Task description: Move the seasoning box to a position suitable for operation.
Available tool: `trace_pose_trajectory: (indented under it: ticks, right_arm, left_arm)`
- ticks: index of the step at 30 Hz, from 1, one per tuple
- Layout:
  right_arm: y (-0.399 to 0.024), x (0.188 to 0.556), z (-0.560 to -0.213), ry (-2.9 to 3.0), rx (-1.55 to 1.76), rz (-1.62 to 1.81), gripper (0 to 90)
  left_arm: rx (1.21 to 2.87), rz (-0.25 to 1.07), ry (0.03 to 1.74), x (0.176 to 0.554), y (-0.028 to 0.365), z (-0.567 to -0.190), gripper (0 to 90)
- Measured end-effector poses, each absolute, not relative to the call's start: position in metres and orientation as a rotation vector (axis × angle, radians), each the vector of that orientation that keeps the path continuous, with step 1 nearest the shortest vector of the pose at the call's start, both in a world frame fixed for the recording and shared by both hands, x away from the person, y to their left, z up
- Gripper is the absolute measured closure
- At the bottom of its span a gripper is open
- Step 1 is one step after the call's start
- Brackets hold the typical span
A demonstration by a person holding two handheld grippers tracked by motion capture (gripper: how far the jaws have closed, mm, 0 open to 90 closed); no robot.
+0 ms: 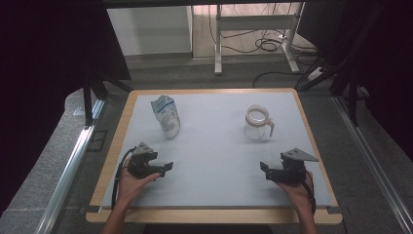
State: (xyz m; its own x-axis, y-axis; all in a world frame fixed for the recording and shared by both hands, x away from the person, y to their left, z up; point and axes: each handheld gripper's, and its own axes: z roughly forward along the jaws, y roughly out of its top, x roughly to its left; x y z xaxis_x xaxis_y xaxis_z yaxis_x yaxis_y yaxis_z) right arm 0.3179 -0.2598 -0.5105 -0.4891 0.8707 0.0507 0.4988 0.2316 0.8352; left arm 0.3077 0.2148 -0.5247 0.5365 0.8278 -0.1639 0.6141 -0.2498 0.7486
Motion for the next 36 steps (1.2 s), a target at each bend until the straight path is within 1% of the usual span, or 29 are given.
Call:
trace_pose_trajectory:
  ticks: [8, 20, 24, 30, 36]
  right_arm:
    - [-0.257, 0.316, -0.511, 2.113, 1.208, 1.153, 10.6]
    - [-0.259, 0.318, -0.509, 2.095, 1.225, 1.15, 10.7]
    - [-0.257, 0.32, -0.504, 2.08, 1.225, 1.152, 8.4]
    - [-0.253, 0.322, -0.494, 2.064, 1.209, 1.164, 7.7]
    - [-0.252, 0.332, -0.476, 2.024, 1.185, 1.187, 5.7]
  left_arm:
    - [1.989, 0.353, 1.151, 0.305, 0.215, -0.524, 18.2]
    - [1.973, 0.279, 1.123, 0.306, 0.217, -0.524, 20.7]
    - [1.983, 0.263, 1.118, 0.306, 0.214, -0.526, 20.2]
    - [1.996, 0.261, 1.108, 0.304, 0.212, -0.525, 20.2]
    - [2.012, 0.247, 1.108, 0.304, 0.209, -0.528, 20.5]
